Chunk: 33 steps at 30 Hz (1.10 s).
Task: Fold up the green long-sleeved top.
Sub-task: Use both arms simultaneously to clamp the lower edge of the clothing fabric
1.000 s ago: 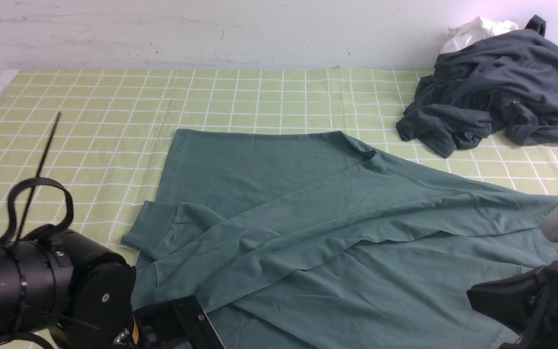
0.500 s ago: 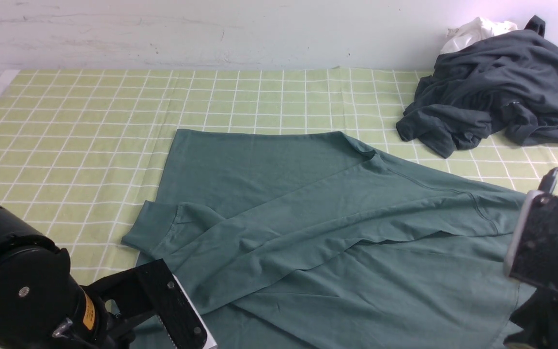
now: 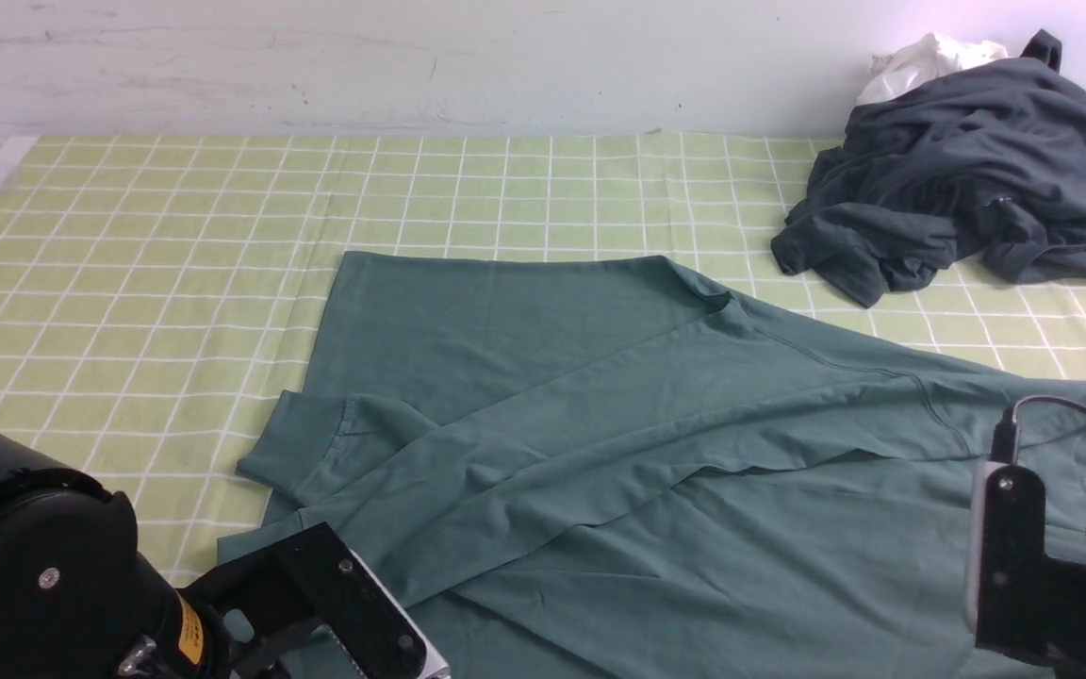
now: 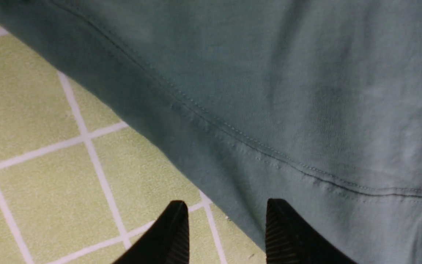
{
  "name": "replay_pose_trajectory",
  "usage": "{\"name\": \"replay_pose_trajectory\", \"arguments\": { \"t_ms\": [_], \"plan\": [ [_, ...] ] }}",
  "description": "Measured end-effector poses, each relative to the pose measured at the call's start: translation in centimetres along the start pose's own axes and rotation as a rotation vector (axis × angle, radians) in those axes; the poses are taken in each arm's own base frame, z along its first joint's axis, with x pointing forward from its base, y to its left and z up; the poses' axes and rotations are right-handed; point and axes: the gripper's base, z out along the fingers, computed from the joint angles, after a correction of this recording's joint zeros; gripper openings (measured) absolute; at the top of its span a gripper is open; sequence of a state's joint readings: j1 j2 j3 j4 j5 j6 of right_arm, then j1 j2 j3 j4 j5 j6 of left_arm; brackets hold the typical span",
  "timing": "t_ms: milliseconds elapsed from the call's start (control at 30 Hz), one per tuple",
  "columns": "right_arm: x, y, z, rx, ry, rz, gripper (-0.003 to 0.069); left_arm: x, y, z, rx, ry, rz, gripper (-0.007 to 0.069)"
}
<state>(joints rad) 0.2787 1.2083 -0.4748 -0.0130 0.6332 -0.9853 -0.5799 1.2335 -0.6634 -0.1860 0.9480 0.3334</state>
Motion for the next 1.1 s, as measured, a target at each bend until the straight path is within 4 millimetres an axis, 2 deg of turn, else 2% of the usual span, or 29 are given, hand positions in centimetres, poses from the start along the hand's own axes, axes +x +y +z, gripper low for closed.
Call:
{"name": "replay_pose_trajectory", "arguments": {
  "t_ms": [433,600,667,800,1000,1100],
  "plan": [
    [0.2,0.1,3.5,-0.056,0.053,-0.085,0.0275,-0.1,-0.4,0.0,0.041,-0.012,-0.006,-0.0004],
    [0.0,-0.1,3.7,-0.055,0.048,-0.077,0.0192,-0.1,-0.6,0.0,0.066,-0.015,0.002,-0.0004],
    [0.0,0.0,3.7,-0.065,0.048,-0.053,0.0128,-0.1,-0.6,0.0,0.070,-0.016,0.001,-0.0004],
    [-0.1,0.1,2.7,-0.058,0.021,0.004,0.0009,-0.1,-0.7,0.0,0.079,-0.020,-0.005,-0.0004],
    [-0.7,-0.7,-0.6,0.026,-0.046,0.081,-0.0006,-0.3,-0.7,0.1,0.078,-0.039,-0.008,-0.0003],
    [-0.8,-0.9,-1.4,0.028,-0.050,0.142,-0.0006,-0.2,-0.7,0.1,0.076,-0.029,-0.004,0.0000]
  ]
}}
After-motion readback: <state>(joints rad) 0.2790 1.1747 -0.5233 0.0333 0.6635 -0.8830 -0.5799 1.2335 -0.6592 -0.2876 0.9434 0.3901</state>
